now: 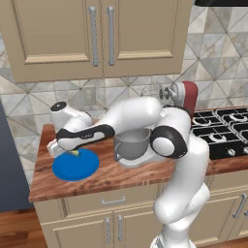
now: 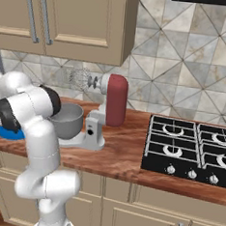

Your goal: Add butter and sugar cubes to the stand mixer bowl and then turn on the stand mixer to begin making frosting.

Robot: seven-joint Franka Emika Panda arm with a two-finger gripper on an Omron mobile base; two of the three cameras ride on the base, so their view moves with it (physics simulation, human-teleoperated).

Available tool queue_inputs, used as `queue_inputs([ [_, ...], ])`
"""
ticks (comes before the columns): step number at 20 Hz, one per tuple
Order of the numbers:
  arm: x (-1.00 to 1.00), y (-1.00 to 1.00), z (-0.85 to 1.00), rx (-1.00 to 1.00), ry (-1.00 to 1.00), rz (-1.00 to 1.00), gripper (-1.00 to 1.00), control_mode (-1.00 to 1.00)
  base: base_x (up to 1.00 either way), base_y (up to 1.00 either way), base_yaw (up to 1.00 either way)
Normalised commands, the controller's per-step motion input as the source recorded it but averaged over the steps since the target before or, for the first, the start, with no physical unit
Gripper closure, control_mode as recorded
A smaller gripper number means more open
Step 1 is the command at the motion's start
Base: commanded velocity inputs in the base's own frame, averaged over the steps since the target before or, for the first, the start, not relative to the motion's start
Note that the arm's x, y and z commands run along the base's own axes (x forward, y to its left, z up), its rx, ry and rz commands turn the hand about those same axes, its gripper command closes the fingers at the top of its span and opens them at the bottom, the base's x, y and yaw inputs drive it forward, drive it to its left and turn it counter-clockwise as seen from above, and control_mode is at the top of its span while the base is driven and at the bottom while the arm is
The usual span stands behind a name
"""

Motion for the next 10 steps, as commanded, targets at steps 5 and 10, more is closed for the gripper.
queue_inputs([
  [5, -0.19, -0.49, 0.85, 0.03, -0.26, 0.0, 1.0, -1.0, 0.0, 0.0, 0.0],
  [10, 0.03, -0.63, 0.45, 0.0, -0.12, -0.02, 1.0, -1.0, 0.0, 0.0, 0.0],
])
